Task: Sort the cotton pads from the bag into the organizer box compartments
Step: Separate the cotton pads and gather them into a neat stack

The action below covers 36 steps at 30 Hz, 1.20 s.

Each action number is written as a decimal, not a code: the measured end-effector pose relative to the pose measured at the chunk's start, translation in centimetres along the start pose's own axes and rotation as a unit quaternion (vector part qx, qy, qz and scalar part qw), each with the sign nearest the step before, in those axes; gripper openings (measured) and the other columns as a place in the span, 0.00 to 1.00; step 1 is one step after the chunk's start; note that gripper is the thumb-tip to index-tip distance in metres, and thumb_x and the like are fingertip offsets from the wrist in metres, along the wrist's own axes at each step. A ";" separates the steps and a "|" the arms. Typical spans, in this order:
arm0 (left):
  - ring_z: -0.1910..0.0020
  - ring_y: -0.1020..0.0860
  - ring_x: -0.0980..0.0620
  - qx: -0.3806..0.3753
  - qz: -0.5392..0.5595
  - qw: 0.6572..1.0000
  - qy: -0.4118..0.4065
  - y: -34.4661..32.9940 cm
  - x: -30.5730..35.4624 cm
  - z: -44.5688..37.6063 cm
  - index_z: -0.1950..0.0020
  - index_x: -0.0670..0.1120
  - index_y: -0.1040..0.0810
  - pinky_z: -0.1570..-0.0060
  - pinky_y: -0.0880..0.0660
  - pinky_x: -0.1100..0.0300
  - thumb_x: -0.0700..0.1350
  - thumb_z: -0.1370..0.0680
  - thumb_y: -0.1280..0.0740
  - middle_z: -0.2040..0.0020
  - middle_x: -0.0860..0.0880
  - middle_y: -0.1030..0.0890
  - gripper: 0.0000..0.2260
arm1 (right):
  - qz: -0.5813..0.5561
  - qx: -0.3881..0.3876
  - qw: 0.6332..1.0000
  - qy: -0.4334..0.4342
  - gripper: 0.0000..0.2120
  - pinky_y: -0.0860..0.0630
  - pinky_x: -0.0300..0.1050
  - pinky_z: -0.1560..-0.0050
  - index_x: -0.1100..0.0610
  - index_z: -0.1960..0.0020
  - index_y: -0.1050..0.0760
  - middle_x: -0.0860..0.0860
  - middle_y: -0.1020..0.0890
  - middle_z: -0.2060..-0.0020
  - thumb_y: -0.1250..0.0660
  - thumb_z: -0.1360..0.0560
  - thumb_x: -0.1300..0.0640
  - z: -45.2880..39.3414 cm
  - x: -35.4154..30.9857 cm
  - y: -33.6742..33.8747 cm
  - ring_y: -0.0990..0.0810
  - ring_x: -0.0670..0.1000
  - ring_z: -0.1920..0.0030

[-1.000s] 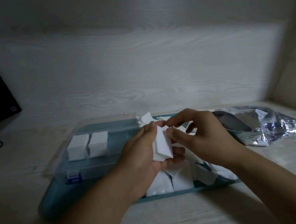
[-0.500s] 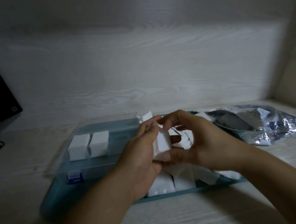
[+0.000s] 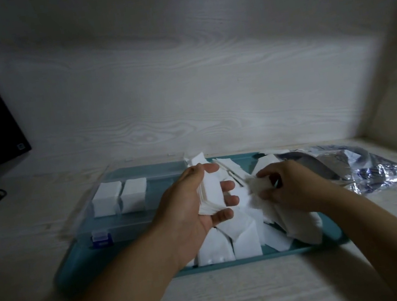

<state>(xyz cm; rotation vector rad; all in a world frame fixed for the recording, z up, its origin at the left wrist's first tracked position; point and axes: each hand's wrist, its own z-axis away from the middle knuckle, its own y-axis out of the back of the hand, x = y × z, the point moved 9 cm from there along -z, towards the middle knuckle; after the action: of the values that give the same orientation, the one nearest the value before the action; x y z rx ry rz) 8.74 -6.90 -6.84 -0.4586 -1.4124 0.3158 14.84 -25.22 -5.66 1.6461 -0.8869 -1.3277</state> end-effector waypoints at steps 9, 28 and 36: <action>0.67 0.19 0.46 0.005 -0.019 1.000 -0.017 -0.2 0.5 0.5 0.43 0.44 0.21 0.72 0.24 0.59 0.48 0.16 0.44 0.56 0.39 0.16 0.14 | -0.441 0.152 0.883 0.055 0.01 0.30 0.45 0.65 0.60 0.57 0.18 0.56 0.21 0.69 0.29 0.27 0.63 1.7 -1.9 5.6 0.27 0.51 0.70; 0.51 0.17 0.42 0.004 0.020 1.000 -0.003 -0.3 -0.1 0.1 0.35 0.46 0.22 0.64 0.21 0.53 0.50 0.17 0.41 0.43 0.39 0.17 0.15 | -0.244 0.063 0.955 0.155 0.25 0.28 0.39 0.39 0.42 0.34 0.27 0.38 0.22 0.40 0.27 0.30 0.42 3.8 -7.8 2.5 0.25 0.39 0.39; 0.58 0.17 0.43 -0.025 0.055 0.998 -0.001 -1.1 -0.3 0.2 0.34 0.42 0.24 0.66 0.19 0.57 0.46 0.17 0.41 0.48 0.37 0.16 0.15 | -0.151 0.030 0.960 0.234 0.43 0.35 0.22 0.42 0.41 0.25 0.40 0.34 0.25 0.38 0.22 0.33 0.51 5.2 -9.8 1.3 0.29 0.30 0.39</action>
<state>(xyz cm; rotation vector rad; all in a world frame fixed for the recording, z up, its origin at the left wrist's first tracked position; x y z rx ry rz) 8.44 -7.97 -6.58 -0.5785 -1.4020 0.3694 7.75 -17.84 -1.15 2.0888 -0.4066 -1.0362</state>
